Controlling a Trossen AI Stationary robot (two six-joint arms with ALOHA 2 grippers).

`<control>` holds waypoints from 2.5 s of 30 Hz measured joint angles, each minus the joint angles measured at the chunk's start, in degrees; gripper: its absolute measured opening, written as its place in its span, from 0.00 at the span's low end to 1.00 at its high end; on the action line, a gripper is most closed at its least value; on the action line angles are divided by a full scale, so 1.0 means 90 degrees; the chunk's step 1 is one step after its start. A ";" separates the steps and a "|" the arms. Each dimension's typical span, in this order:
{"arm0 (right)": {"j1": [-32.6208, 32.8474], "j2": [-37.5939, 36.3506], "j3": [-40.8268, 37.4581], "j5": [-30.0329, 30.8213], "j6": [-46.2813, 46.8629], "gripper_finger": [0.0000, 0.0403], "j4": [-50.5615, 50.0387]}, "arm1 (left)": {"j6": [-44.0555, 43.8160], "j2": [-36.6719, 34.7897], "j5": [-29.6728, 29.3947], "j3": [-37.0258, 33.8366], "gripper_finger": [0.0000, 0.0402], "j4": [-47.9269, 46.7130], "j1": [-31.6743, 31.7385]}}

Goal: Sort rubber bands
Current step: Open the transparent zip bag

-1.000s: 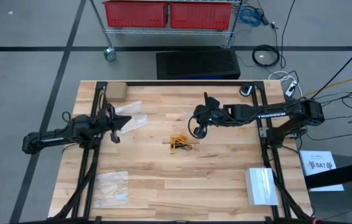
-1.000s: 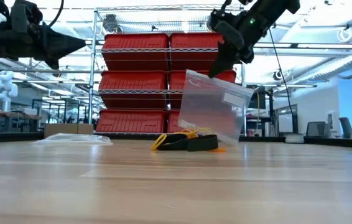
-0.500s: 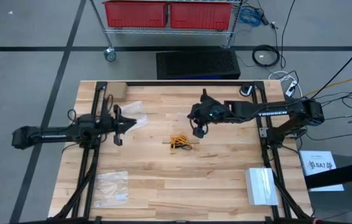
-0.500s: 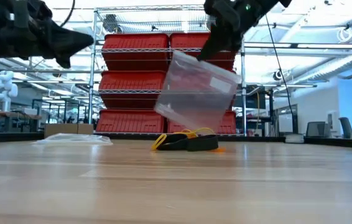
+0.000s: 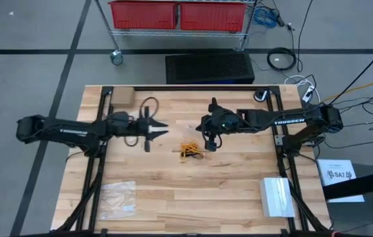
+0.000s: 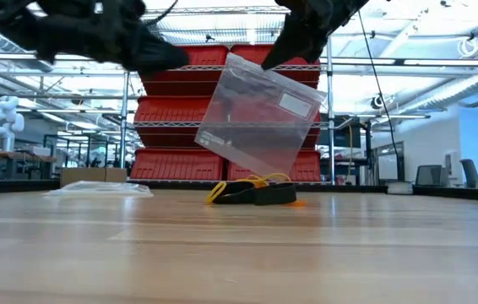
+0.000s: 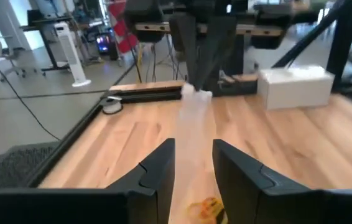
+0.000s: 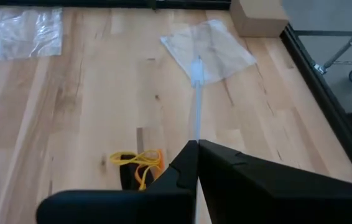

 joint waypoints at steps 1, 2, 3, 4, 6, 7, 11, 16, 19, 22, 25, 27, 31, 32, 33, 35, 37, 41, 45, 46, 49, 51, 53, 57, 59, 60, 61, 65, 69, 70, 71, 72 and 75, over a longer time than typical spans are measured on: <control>0.0010 0.0006 0.0000 -0.0001 -0.0010 0.00 -0.0031 | 0.0097 0.0206 0.0002 0.0157 0.29 -0.0049 0.0000; 0.0032 0.0006 0.0000 0.0003 -0.0033 0.00 -0.0040 | 0.0171 0.0387 0.0002 0.0268 0.29 -0.0100 0.0000; 0.0052 0.0004 0.0000 0.0005 -0.0070 0.00 -0.0046 | 0.0256 0.0559 0.0002 0.0385 0.29 -0.0117 0.0000; 0.0070 0.0003 0.0000 0.0008 -0.0098 0.00 -0.0070 | 0.0334 0.0703 0.0002 0.0508 0.29 -0.0105 0.0000; 0.0111 0.0003 0.0000 0.0011 -0.0144 0.00 -0.0098 | 0.0480 0.0909 0.0002 0.0699 0.29 -0.0080 0.0000; 0.0131 0.0003 0.0000 0.0011 -0.0178 0.00 -0.0104 | 0.0546 0.1006 0.0005 0.0805 0.29 -0.0076 0.0004; 0.0177 0.0003 0.0000 0.0011 -0.0266 0.00 -0.0153 | 0.0624 0.1419 0.0372 0.1130 0.29 -0.0105 0.0000; 0.0167 0.0003 0.0000 0.0032 -0.0288 0.00 -0.0295 | 0.0649 0.1882 0.0503 0.1477 0.29 -0.0093 0.0000; 0.0167 0.0003 0.0000 0.0030 -0.0288 0.00 -0.0324 | 0.0784 0.2065 0.0507 0.1568 0.29 -0.0108 0.0000; 0.0169 0.0003 0.0000 0.0032 -0.0290 0.00 -0.0341 | 0.0779 0.2143 0.0514 0.1591 0.29 -0.0133 0.0000; 0.0169 0.0003 0.0000 0.0032 -0.0289 0.00 -0.0341 | 0.0747 0.2150 0.0517 0.1591 0.29 -0.0244 0.0000; 0.0169 0.0003 0.0000 0.0035 -0.0288 0.00 -0.0338 | 0.0747 0.2133 0.0517 0.1591 0.29 -0.0300 -0.0005; 0.0172 0.0003 0.0000 0.0036 -0.0253 0.00 -0.0336 | 0.0735 0.2133 0.0531 0.1591 0.27 -0.0331 -0.0007; 0.0172 0.0003 0.0000 0.0037 -0.0228 0.00 -0.0337 | 0.0731 0.2133 0.0532 0.1591 0.26 -0.0325 -0.0005; 0.0172 0.0003 0.0000 0.0035 -0.0205 0.00 -0.0338 | 0.0728 0.2133 0.0532 0.1591 0.24 -0.0321 -0.0006; 0.0196 0.0003 0.0000 0.0036 -0.0197 0.00 -0.0341 | 0.0726 0.2133 0.0532 0.1591 0.19 -0.0317 -0.0019; 0.0227 0.0003 0.0000 0.0037 -0.0197 0.00 -0.0347 | 0.0725 0.2133 0.0532 0.1591 0.14 -0.0304 -0.0042; 0.0298 0.0003 0.0000 0.0035 -0.0149 0.00 -0.0362 | 0.0725 0.2133 0.0533 0.1591 0.03 -0.0304 -0.0114; 0.0310 0.0003 0.0000 0.0023 0.0137 0.00 -0.0406 | 0.0723 0.2133 0.0534 0.1591 0.02 -0.0284 -0.0188; 0.0310 0.0003 0.0002 0.0023 0.0231 0.00 -0.0437 | 0.0723 0.2133 0.0534 0.1591 0.01 -0.0280 -0.0203; 0.0322 0.0003 0.0002 0.0033 0.0378 0.05 -0.0532 | 0.0723 0.2131 0.0534 0.1591 0.01 -0.0276 -0.0228; 0.0322 0.0003 0.0002 0.0035 0.0431 0.10 -0.0388 | 0.0723 0.2131 0.0534 0.1591 0.01 -0.0253 -0.0230; 0.0322 0.0001 0.0002 0.0035 0.0428 0.17 -0.0205 | 0.0723 0.2131 0.0508 0.1591 0.01 -0.0256 -0.0231; 0.0322 0.0003 0.0002 0.0035 0.0403 0.29 0.0210 | 0.0720 0.2131 0.0497 0.1591 0.01 -0.0256 -0.0231; 0.0322 0.0017 0.0002 0.0035 0.0278 0.32 0.0367 | 0.0716 0.2131 0.0491 0.1591 0.00 -0.0256 -0.0231; 0.0322 0.0042 0.0002 0.0033 0.0225 0.33 0.0449 | 0.0702 0.2131 0.0488 0.1591 0.00 -0.0256 -0.0231; 0.0322 0.0088 0.0002 0.0025 0.0173 0.34 0.0570 | 0.0699 0.2131 0.0484 0.1591 0.00 -0.0256 -0.0231; 0.0277 0.0277 0.0002 -0.0142 0.0096 0.33 0.0857 | 0.0703 0.2131 0.0457 0.1591 0.00 -0.0256 -0.0228; 0.0235 0.0458 0.0002 -0.0108 0.0096 0.28 0.0990 | 0.0708 0.2131 0.0454 0.1591 0.00 -0.0255 -0.0228; 0.0235 0.0482 0.0002 -0.0104 0.0093 0.27 0.1043 | 0.0708 0.2131 0.0454 0.1591 0.00 -0.0259 -0.0228; 0.0232 0.0482 0.0002 -0.0101 0.0091 0.25 0.1111 | 0.0708 0.2131 0.0454 0.1591 0.00 -0.0258 -0.0228; 0.0235 0.0482 0.0002 -0.0101 0.0091 0.22 0.1146 | 0.0708 0.2131 0.0454 0.1591 0.00 -0.0260 -0.0228; 0.0237 0.0482 0.0002 -0.0102 0.0094 0.12 0.1196 | 0.0708 0.2131 0.0452 0.1591 0.00 -0.0258 -0.0228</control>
